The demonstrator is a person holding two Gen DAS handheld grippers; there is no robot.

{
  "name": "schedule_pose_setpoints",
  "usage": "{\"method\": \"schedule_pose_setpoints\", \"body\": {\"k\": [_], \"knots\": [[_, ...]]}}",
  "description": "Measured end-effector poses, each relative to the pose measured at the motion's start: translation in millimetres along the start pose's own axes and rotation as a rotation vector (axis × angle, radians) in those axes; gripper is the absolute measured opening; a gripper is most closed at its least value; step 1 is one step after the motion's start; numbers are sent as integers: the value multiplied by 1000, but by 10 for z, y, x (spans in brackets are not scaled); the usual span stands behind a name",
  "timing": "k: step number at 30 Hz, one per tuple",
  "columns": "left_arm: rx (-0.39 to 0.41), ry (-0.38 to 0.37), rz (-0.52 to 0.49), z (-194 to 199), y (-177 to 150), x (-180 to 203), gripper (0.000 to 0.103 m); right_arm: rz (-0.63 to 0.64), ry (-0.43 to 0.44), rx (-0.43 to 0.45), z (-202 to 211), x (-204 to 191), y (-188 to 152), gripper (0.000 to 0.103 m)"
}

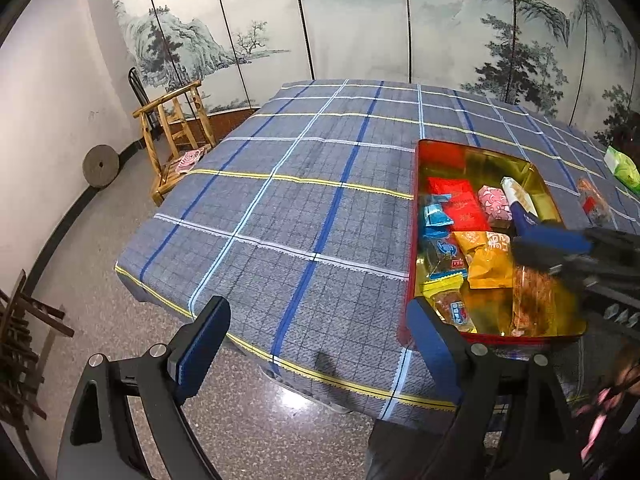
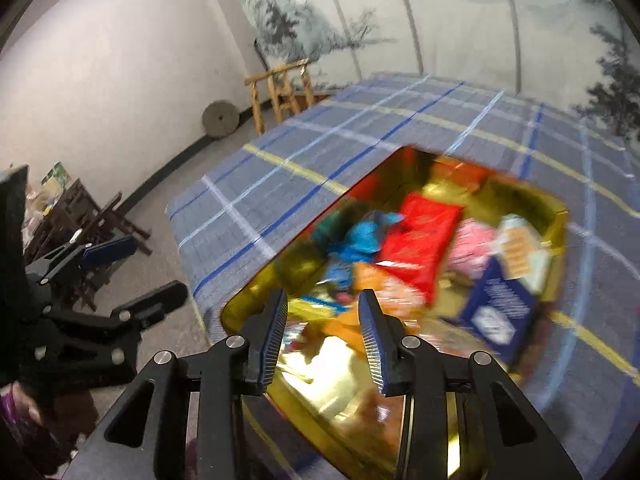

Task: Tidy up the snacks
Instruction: 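Grasp the dark packet with the left gripper while the right gripper moves to the orange cake bag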

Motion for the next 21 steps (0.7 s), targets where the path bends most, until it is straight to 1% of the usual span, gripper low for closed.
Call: {"method": "schedule_pose_setpoints", "body": {"k": [2,3,5,7,9,10,13,15,18,19,21], "knots": [[4,-5,-7,33,23,24,88,-12,-54,32,210,178,-75,42],[5,-10,-9,43,36,42,88,-27,-95,48,348,314,-154,45],[-3,-42,-18,64,69,126,88,-53,-166,60,552,544,-295,47],[-26,-93,-39,80,102,289,87,-82,-248,56,770,830,-514,50],[-43,-142,-65,115,115,472,88,-116,-365,29,998,1193,-804,51],[-56,-178,-90,147,124,635,88,-132,-395,19,1070,1315,-893,51],[-76,-260,-149,231,165,1073,88,-222,-505,-11,1410,1850,-1292,51],[-95,-317,-185,262,190,1360,88,-262,-559,-25,1579,2115,-1491,51],[-184,-459,-211,258,245,1940,88,-311,-613,-40,1795,2468,-1769,52],[-202,-489,-216,244,272,2117,87,-321,-621,-40,1837,2549,-1829,52],[-233,-519,-238,197,324,2441,87,-341,-623,-34,1906,2660,-1928,52]]}}
Point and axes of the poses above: each gripper's, at about its wrist camera, not at the fingertips, and z roughly against the way its jaws point, x to its right, y to its top, the point moved 5 cm from there along -z, roughly the way its jaws point, and after that the axes turned 9 degrees about z, right-handed, at the moved point
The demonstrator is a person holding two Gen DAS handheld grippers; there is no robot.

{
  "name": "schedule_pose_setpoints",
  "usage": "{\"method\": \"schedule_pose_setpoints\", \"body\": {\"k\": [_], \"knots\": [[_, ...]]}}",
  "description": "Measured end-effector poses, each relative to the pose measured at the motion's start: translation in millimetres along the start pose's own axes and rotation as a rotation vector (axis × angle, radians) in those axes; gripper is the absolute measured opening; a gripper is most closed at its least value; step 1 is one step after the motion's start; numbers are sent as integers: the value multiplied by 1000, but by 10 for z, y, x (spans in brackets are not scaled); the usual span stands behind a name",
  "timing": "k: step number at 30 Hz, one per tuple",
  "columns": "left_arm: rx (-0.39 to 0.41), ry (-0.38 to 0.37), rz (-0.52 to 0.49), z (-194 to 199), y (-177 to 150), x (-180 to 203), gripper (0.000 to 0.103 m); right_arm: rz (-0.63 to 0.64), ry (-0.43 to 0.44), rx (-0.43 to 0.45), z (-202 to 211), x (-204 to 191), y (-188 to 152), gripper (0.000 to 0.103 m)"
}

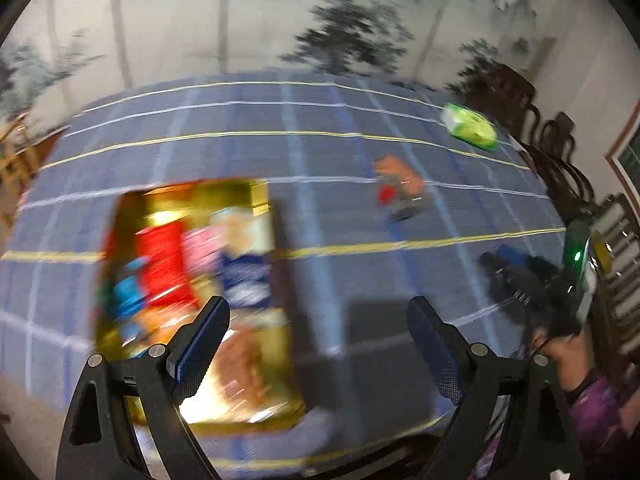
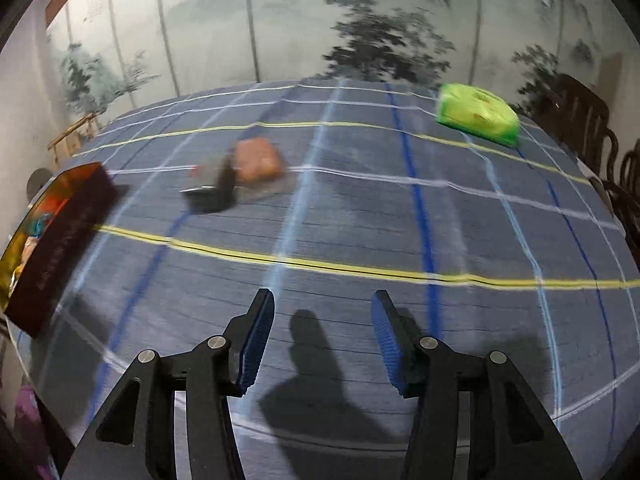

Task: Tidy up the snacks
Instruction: 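Grasp the dark packet with the left gripper while the right gripper moves to the orange cake bag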

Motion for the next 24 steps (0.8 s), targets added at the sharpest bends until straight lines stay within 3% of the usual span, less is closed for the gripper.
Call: {"method": "schedule_pose_setpoints", "body": {"k": [2,6,9,12,24], "knots": [[-33,-41,-21,-248,209,289,87,-23,17,8,-11,95,-43,52],[-105,-47,6,-794,553,615,85,-41,68,35,-2,131,-61,53],[-167,-15,24,-1211,685,757,74,-60,101,55,-9,159,-49,55],[-206,5,23,-1517,777,887,72,-70,137,75,22,142,-68,56],[-255,94,81,-2083,902,859,61,-109,233,135,77,189,-86,60]]}}
Point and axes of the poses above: each gripper's, at about its wrist camera, not at the fingertips, and z roughly against the way its jaws point, x to its right, y to its top, the point moved 5 cm from there along -z, roughly the way its jaws point, and after that the axes turned 9 degrees about z, right-handed, at the moved point
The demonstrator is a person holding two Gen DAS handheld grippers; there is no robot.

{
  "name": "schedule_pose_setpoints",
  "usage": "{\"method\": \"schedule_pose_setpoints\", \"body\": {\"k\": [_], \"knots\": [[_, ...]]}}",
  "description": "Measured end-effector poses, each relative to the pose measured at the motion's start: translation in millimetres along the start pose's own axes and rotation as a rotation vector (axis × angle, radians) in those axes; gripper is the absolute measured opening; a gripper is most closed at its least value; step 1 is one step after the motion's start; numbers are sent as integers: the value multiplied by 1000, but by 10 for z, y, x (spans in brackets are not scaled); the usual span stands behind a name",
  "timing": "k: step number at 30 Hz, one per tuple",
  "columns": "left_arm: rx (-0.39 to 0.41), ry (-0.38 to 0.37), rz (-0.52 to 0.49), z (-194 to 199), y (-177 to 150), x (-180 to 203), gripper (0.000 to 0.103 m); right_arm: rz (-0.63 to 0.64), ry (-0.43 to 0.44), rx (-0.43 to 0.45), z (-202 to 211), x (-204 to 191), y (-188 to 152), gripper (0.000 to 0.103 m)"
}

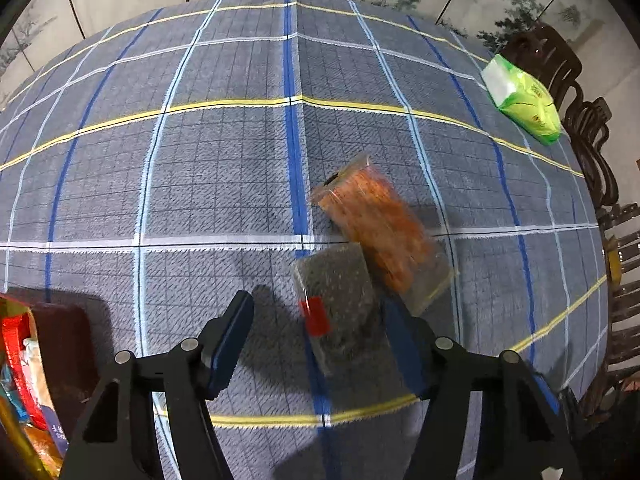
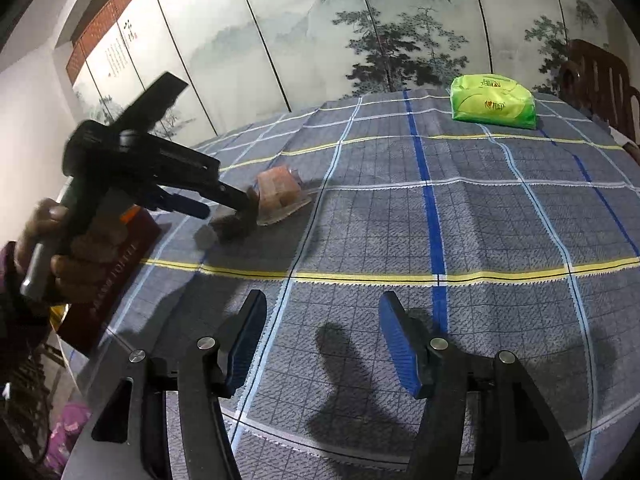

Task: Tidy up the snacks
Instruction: 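Grasp the dark packet with the left gripper while the right gripper moves to the orange cake bag, then lift the dark packet with the left gripper while the right gripper grasps the orange cake bag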

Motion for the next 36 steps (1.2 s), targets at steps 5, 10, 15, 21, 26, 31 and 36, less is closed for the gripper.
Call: {"method": "schedule_pose_setpoints", "body": {"k": [5,10,15,21,26,31,36], "knots": [[21,45,-27,-89,3,105,60,-12,15,10,13,10,3,61],[68,68,-59,-55,-50,110,31,-31,20,13,19,37,0,64],[93,5,-53,212,-392,44,31,-35,21,7,14,46,8,65],[117,-56,-47,648,-864,-146,31,93,40,-17,-87,-102,297,65],[103,-100,5,871,-1051,-341,31,224,139,-25,-523,-253,728,65],[136,-100,17,1082,-1149,-481,31,366,191,-104,-1126,-428,992,66],[168,-94,39,1264,-1182,-666,31,416,150,-165,-1533,-482,1127,66]]}}
Point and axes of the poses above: each gripper's, at about its wrist camera, not at the fingertips, and z roughly against the way its jaws point, x to its right, y to its top, the point moved 5 cm from there along -z, roughly the way its jaws point, and after that the axes turned 9 degrees about z, right-handed, at the moved point
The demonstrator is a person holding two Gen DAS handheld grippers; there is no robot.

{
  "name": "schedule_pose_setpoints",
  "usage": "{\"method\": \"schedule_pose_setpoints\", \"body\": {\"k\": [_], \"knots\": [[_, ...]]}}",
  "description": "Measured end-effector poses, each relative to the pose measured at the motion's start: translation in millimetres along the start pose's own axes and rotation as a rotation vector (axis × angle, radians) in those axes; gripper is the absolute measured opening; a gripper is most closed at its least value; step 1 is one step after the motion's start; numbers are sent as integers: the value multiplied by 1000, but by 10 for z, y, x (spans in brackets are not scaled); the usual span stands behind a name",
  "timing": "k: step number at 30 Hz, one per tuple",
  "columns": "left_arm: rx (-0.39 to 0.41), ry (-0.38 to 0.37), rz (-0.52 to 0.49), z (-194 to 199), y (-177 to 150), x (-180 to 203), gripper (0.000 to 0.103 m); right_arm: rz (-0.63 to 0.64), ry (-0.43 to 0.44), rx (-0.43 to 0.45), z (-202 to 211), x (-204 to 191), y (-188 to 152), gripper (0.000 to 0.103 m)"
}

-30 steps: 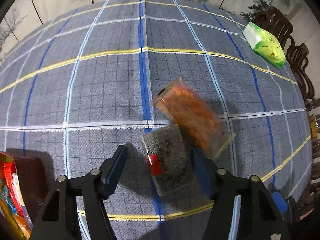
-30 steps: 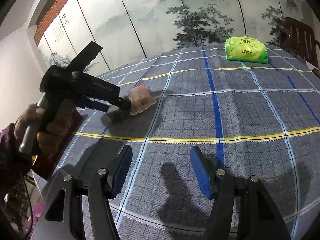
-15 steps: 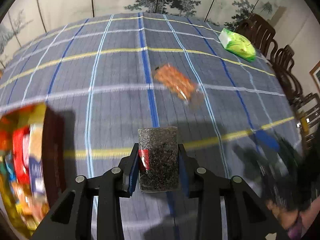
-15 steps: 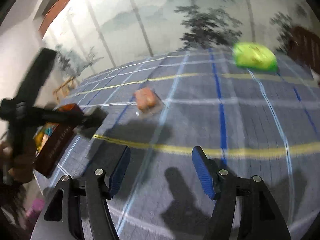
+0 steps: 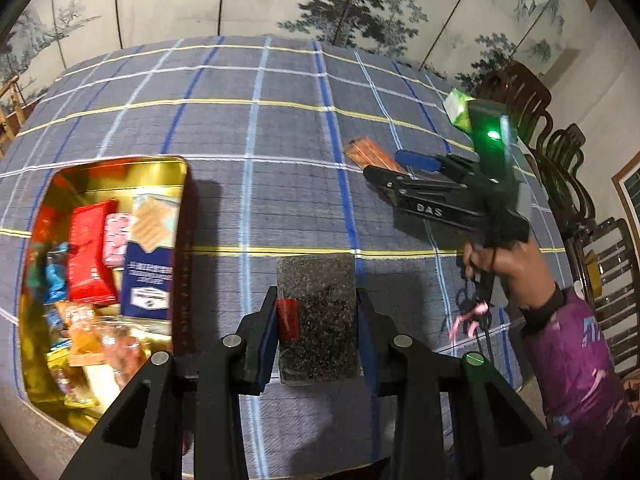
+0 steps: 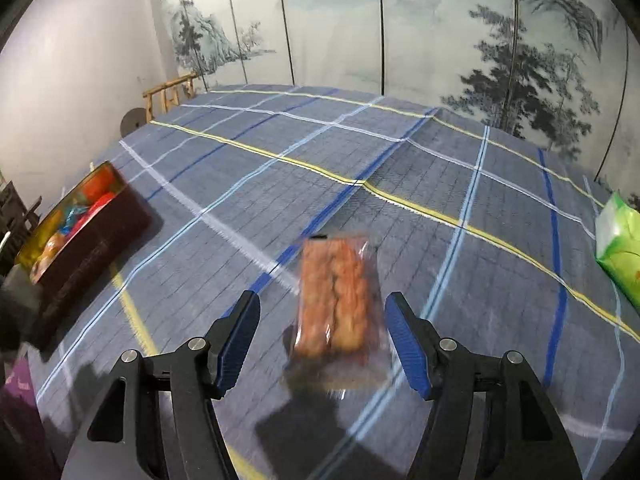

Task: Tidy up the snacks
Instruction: 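Lift the dark packet with the left gripper while the right gripper grasps the orange cake bag, then lower the dark packet into the tin and open the left gripper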

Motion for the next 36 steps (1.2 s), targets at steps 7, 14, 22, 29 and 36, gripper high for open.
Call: {"method": "schedule_pose_setpoints", "body": {"k": [7,14,22,29,36], "knots": [[40,17,42,262,10,-293,31,-23,-42,-89,-133,-28,41,38],[94,72,134,629,-48,-882,31,-96,-36,68,527,-608,-167,38],[145,130,167,911,-239,-1372,31,-274,-18,122,796,-1035,-565,38],[144,136,172,946,-328,-1593,31,-325,-60,101,699,-1009,-653,38],[158,153,112,869,-184,-1622,31,-334,-96,82,631,-996,-671,38]]}}
Point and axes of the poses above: each gripper's, at about its wrist camera, not at the fingertips, and z roughly against the way its jaws point, x to its right, y to its top, the point moved 5 cm from there along -z, roughly the way its jaws point, and after that the axes turned 9 degrees about z, right-handed, at the moved point
